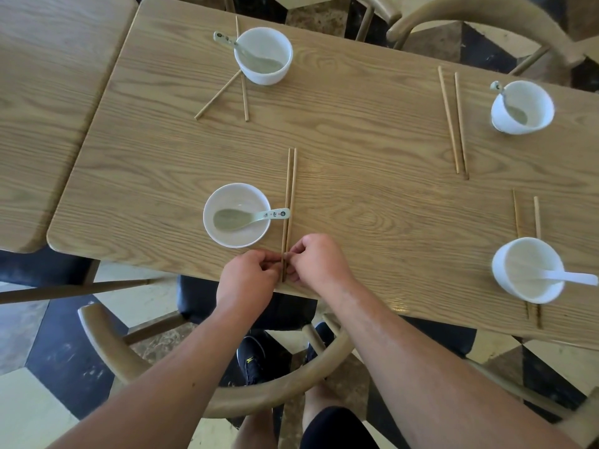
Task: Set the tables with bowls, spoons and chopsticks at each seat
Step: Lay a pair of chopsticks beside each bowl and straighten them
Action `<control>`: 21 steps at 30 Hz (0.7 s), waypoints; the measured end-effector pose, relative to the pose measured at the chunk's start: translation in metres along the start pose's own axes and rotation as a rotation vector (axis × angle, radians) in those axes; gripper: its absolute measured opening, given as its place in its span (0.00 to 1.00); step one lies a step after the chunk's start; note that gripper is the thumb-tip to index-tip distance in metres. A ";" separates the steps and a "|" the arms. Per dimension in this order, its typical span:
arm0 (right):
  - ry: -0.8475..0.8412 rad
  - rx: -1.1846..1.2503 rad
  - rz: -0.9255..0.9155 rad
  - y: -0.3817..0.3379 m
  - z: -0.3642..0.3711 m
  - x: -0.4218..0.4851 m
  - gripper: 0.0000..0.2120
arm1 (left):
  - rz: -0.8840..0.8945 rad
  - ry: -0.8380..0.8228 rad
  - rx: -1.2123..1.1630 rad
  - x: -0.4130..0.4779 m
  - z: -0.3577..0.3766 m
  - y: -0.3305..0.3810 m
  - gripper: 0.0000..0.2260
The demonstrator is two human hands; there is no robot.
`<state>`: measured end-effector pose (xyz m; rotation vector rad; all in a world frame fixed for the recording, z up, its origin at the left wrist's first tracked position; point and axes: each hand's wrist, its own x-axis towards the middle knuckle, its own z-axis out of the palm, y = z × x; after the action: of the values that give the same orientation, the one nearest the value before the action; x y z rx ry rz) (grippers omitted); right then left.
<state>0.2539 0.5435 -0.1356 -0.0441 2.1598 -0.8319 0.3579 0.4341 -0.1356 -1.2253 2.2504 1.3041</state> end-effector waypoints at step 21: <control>-0.028 0.064 0.067 -0.001 0.003 -0.006 0.07 | 0.000 0.005 -0.016 0.000 0.002 -0.001 0.06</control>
<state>0.2598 0.5428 -0.1327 0.0487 2.0952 -0.8559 0.3580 0.4357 -0.1375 -1.2352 2.2470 1.3237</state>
